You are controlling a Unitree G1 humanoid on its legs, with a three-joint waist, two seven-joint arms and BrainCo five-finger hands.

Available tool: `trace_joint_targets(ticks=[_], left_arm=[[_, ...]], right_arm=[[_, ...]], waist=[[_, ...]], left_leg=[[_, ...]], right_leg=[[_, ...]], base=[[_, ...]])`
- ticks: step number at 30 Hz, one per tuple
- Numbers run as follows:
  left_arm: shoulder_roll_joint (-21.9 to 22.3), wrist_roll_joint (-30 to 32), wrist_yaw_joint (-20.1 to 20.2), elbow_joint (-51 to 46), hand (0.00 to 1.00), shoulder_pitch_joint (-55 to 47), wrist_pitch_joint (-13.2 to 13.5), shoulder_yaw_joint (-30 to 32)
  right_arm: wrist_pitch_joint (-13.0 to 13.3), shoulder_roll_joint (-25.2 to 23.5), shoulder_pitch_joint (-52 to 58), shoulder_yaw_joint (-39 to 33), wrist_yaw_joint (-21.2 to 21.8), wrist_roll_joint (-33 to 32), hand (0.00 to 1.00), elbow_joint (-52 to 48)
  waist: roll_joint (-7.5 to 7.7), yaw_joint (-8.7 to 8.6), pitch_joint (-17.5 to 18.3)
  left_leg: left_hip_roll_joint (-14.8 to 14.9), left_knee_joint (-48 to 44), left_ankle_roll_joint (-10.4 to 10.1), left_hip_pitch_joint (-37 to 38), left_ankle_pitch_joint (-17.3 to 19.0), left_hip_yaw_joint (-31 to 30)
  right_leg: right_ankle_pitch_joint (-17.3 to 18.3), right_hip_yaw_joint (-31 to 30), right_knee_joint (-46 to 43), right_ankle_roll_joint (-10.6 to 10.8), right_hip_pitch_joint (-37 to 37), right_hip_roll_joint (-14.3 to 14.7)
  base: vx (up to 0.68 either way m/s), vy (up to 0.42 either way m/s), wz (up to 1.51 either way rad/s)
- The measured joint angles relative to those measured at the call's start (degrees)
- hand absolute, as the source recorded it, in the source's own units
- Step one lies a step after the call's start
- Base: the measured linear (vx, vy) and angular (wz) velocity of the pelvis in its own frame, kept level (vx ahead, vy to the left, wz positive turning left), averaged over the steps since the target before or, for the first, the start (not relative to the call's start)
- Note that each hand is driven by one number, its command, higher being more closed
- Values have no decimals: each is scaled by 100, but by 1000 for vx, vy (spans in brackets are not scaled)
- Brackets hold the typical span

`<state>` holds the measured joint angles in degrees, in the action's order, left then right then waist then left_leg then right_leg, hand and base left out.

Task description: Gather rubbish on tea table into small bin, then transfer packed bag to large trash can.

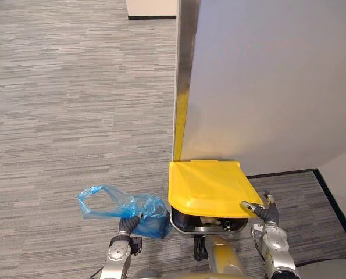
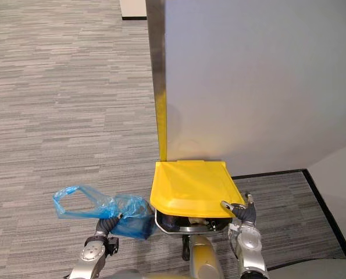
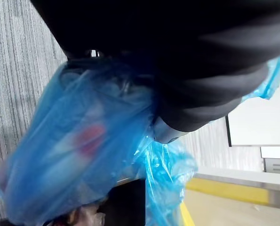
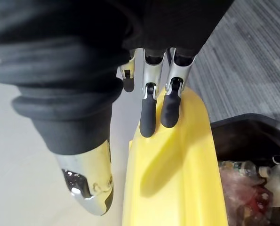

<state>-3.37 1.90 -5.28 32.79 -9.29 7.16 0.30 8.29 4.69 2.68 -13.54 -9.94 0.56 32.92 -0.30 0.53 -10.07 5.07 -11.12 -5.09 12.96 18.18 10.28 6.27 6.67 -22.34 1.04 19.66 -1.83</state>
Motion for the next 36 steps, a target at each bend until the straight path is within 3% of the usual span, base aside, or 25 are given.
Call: trace_joint_targets(ticks=[4,10,13,20,26,29,36], left_arm=[[99,5,-34,0,100,-89,1,-23],[163,49,-283,-71,100,-205,2,-82],[163,57,-379,-173,100,-186,1,-84],[207,99,-381,-190,100,-214,0,-85],[264,100,-358,-183,100,-154,-5,-100],[274,99,-356,-176,100,-96,-5,-89],[257,98,-355,-166,100,-99,-5,-83]], right_arm=[[19,-188,31,-101,-497,287,0,-286],[-15,-694,474,-469,-1171,683,0,-1284],[-144,-767,777,-938,-1366,656,0,-1506],[-221,-829,1216,-1262,-1349,374,0,-1830],[-213,-814,1228,-1328,-1087,-39,0,-1234],[-221,-824,1149,-1116,-850,-94,0,-795],[-234,-818,923,-367,-442,-92,0,-112]], waist=[[-62,6,100],[-40,21,122],[-40,-7,122],[15,7,154],[12,-158,165],[-21,-140,180],[-129,-129,221]], left_leg=[[-26,91,5,-10,-62,92],[-31,-1,34,-122,-64,112],[92,-57,183,-233,97,124],[212,-190,230,-265,266,264],[389,-130,145,-300,220,234],[399,-94,35,-300,155,218],[305,-88,9,-323,113,154]], right_leg=[[-199,-56,254,-25,-38,-1],[-379,-20,416,-33,-69,-44],[-471,145,557,8,-111,-14],[-651,227,847,-111,-194,75],[-668,409,854,-79,-199,177],[-672,437,850,-87,-199,168],[-692,447,858,-85,-215,56]], base=[[-26,4,-8],[-68,-42,6],[-102,-74,21],[-128,-81,-13],[-12,-60,7],[-26,-9,6],[-52,26,5]])
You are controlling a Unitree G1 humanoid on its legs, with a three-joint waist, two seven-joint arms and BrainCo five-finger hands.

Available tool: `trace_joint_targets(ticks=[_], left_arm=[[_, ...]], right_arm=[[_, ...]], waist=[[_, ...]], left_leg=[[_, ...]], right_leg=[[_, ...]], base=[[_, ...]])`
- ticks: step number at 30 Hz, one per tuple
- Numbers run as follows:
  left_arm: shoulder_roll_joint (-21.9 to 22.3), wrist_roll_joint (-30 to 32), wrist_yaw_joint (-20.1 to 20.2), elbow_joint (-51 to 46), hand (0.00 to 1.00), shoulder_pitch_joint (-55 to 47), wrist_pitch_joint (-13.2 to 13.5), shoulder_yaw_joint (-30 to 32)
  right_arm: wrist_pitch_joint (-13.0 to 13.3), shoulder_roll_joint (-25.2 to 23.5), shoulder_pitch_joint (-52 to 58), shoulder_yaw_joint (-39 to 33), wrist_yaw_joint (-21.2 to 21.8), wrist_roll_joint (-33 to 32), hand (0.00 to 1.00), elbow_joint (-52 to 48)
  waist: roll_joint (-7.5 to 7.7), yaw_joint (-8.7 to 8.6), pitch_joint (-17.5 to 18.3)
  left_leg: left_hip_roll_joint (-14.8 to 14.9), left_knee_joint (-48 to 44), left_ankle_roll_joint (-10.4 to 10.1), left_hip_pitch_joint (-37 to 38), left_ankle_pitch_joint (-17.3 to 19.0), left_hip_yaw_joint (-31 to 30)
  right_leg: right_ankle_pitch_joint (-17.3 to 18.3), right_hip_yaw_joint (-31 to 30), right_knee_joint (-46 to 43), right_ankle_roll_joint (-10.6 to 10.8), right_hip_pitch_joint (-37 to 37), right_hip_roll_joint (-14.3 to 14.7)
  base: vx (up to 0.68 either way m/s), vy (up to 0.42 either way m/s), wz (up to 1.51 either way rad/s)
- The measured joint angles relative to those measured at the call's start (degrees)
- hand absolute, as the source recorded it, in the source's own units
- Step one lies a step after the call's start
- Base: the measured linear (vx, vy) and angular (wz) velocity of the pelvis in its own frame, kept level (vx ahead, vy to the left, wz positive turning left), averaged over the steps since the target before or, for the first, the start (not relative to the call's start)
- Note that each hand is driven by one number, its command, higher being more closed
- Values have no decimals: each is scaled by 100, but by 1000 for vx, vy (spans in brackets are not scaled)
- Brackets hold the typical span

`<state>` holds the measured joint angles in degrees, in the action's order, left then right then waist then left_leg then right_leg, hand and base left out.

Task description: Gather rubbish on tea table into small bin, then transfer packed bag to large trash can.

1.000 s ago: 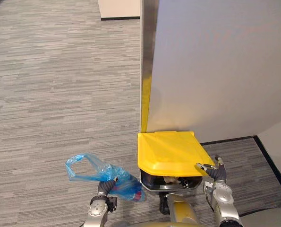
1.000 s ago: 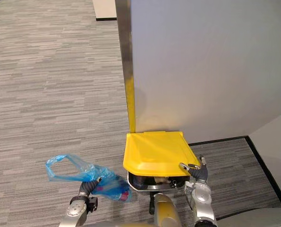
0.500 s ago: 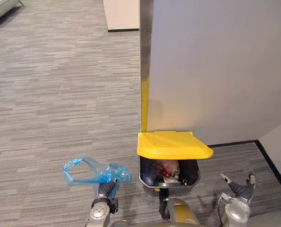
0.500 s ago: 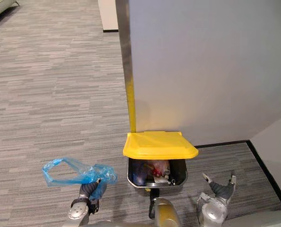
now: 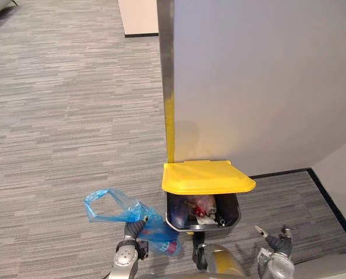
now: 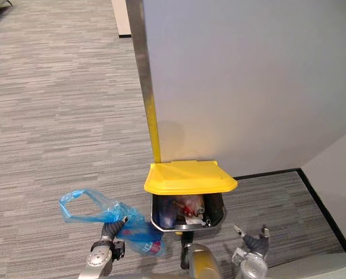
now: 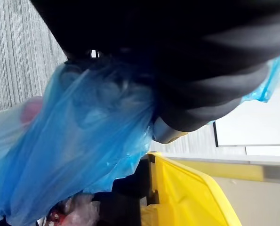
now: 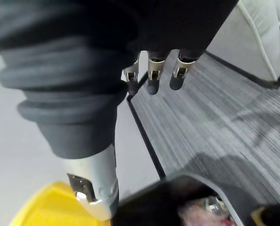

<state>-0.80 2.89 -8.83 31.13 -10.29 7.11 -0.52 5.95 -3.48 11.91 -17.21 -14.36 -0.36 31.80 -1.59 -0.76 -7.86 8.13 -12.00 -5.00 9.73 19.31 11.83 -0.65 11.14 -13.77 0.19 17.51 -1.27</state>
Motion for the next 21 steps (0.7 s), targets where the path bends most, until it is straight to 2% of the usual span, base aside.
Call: trace_joint_targets(ticks=[6,8,10,14,21], left_arm=[[-24,-2,0,47,100,32,6,-21],[-94,-6,2,42,100,85,12,-133],[-114,-10,1,13,100,103,32,-169],[-169,-79,-3,-100,100,238,96,-235],[-200,-126,19,-516,100,229,195,-732]], right_arm=[[-12,97,-352,957,233,94,0,179],[-11,190,-662,1298,295,101,0,183],[-12,248,-867,1417,334,111,0,184],[-1,523,-1712,1652,324,280,0,161],[13,1041,-2781,1882,211,270,0,36]], waist=[[-40,15,-46],[-75,11,-174],[-85,21,-215],[-87,165,-303],[-76,186,-395]], left_leg=[[-87,3,11,-206,-45,-124],[-126,7,22,-286,-66,-242],[-136,9,11,-326,-75,-319],[-200,25,29,-497,-141,-467],[-227,97,21,-537,-236,-505]], right_leg=[[-58,52,117,68,90,-110],[-79,118,156,92,97,-176],[-92,151,196,110,97,-189],[-118,267,226,74,185,-262],[-167,300,251,33,201,-312]], base=[[-42,12,10],[-28,5,21],[-7,3,17],[14,13,19],[23,5,6]])
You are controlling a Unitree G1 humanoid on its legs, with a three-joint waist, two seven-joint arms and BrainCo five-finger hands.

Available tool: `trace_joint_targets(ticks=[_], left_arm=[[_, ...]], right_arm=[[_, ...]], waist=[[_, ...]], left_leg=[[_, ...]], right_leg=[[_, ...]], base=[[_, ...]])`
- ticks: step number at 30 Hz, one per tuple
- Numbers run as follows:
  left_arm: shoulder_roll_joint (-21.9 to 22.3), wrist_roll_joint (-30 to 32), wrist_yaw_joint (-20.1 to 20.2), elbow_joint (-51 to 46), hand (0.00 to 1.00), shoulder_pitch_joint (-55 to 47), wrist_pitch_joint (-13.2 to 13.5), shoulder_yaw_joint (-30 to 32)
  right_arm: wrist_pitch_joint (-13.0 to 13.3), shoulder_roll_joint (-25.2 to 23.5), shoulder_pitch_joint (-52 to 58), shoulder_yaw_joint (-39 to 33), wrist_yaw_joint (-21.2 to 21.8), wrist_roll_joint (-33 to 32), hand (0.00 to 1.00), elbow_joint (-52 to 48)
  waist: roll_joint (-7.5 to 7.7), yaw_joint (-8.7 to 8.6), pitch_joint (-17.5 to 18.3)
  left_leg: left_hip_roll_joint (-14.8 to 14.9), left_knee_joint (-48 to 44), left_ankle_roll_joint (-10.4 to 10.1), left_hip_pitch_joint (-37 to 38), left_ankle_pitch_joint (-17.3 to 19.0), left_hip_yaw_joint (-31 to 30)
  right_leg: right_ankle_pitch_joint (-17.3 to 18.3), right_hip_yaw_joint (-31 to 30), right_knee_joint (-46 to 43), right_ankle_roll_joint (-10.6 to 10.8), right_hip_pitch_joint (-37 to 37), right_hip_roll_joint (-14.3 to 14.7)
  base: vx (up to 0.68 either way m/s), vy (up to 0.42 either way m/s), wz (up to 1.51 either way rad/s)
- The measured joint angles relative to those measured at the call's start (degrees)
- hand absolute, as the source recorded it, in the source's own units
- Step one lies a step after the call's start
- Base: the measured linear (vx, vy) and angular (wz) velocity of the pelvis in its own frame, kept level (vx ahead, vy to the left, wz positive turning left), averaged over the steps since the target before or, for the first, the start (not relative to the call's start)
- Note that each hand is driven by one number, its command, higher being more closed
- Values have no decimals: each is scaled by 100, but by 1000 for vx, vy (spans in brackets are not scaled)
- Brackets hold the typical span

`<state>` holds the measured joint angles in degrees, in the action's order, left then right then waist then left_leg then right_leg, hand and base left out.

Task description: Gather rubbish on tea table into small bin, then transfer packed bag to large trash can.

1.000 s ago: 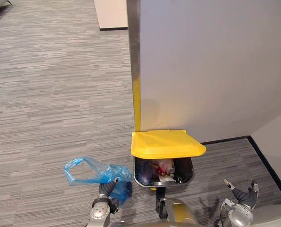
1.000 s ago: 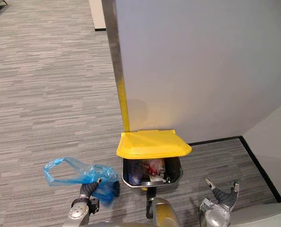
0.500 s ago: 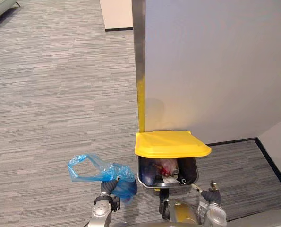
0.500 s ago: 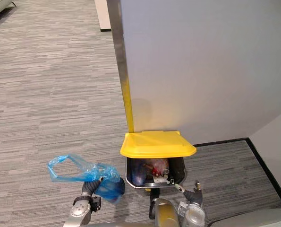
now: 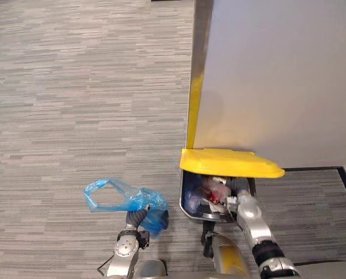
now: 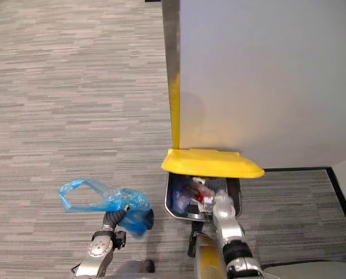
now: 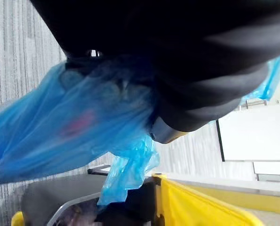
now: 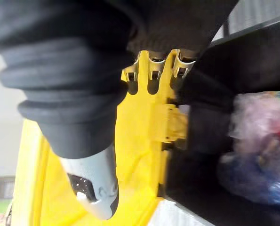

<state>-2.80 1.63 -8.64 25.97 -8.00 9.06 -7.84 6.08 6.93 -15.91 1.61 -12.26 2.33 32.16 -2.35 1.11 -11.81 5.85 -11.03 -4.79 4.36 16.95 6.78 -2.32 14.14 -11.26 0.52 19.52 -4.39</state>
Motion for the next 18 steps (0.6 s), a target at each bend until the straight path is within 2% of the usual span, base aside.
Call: trace_joint_targets(ticks=[5,11,18], left_arm=[[-9,-137,120,-521,100,8,46,-232],[-72,-457,276,-975,100,12,136,-605],[-162,-825,497,-1835,100,266,273,-1509]], right_arm=[[-1,306,-287,276,54,-74,0,-53],[-3,540,-606,408,249,-188,0,-191],[-9,796,-855,641,371,-230,0,-118]], waist=[[19,2,-110],[15,1,-251],[16,-17,-272]], left_leg=[[54,-160,93,-108,82,-5],[119,-346,91,-204,150,-28],[103,-358,91,-214,150,-35]], right_leg=[[-59,-3,55,60,0,15],[-77,12,64,83,-1,69],[-81,10,55,79,-1,45]], base=[[-19,-15,0],[-32,-50,0],[0,0,0]])
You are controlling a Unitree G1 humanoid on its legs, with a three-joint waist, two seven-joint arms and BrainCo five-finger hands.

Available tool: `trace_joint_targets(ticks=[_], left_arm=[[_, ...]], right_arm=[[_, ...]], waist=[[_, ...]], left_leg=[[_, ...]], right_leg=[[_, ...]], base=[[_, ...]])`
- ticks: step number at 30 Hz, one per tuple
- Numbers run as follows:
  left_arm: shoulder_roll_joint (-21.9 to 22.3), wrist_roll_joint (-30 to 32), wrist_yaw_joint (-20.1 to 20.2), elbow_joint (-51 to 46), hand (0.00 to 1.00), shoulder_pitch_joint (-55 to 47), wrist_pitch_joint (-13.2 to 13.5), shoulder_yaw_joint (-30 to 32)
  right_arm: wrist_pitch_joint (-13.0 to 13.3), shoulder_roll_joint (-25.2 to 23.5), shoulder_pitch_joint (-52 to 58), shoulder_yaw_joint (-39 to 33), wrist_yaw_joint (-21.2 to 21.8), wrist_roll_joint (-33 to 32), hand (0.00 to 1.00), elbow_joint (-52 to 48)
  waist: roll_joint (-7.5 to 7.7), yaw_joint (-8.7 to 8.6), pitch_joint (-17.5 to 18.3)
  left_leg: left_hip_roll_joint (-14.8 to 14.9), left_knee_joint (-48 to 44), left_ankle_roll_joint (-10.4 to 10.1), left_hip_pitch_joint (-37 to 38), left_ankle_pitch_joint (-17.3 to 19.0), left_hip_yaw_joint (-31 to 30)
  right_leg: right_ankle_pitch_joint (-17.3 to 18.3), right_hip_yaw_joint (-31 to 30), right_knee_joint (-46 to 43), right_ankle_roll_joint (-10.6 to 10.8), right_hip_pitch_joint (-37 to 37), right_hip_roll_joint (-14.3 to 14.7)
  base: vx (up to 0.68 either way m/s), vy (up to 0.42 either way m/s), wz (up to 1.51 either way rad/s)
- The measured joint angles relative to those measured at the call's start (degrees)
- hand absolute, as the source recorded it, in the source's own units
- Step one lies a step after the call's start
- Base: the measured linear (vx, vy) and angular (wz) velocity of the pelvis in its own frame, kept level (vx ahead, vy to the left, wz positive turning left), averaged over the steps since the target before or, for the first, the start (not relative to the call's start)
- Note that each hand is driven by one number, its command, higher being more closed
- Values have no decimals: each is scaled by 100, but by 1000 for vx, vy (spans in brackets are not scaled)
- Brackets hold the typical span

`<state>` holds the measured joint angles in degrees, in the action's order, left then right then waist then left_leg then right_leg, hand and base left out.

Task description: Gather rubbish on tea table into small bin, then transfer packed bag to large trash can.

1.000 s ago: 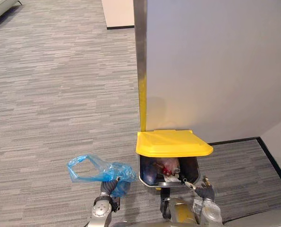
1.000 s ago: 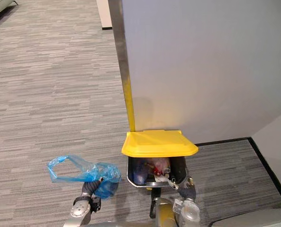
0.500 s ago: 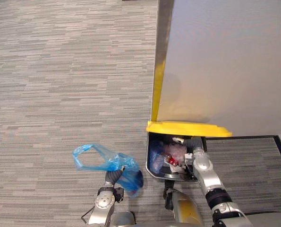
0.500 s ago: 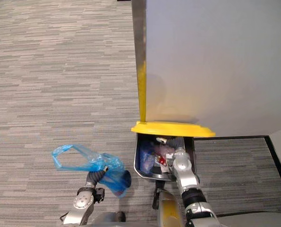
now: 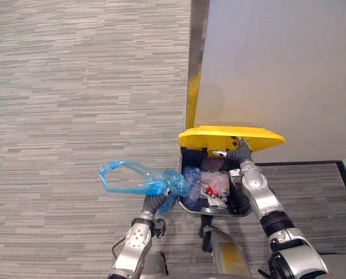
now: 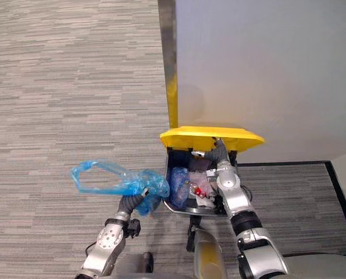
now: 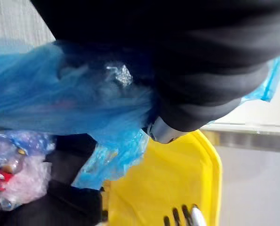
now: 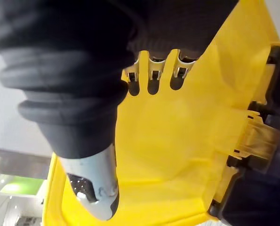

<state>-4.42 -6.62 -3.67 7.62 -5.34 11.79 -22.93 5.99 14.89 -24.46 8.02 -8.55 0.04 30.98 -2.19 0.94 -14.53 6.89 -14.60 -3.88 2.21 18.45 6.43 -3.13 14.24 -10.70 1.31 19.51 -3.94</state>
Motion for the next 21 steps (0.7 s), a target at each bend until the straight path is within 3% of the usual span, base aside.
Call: trace_joint_targets(ticks=[10,13,21], left_arm=[[-8,-52,-30,-83,100,1278,63,-888],[4,-10,-84,5,100,1664,68,-912],[147,527,-278,1373,100,2822,-67,-1030]], right_arm=[[-29,134,-550,268,-1,5,0,401],[-36,159,-764,335,-2,30,0,401],[-39,399,-1411,350,-14,64,0,393]], waist=[[-4,-31,-5],[-8,-145,-162],[-26,-335,-594]], left_leg=[[-27,-52,1,-90,1,1],[-32,-174,8,-181,16,-26],[21,-1019,32,-991,282,-140]], right_leg=[[-43,-19,-2,-61,71,-30],[-72,-5,-3,-68,88,-58],[-273,5,-13,146,496,-77]], base=[[0,0,0],[-43,-32,6],[-71,-42,2]])
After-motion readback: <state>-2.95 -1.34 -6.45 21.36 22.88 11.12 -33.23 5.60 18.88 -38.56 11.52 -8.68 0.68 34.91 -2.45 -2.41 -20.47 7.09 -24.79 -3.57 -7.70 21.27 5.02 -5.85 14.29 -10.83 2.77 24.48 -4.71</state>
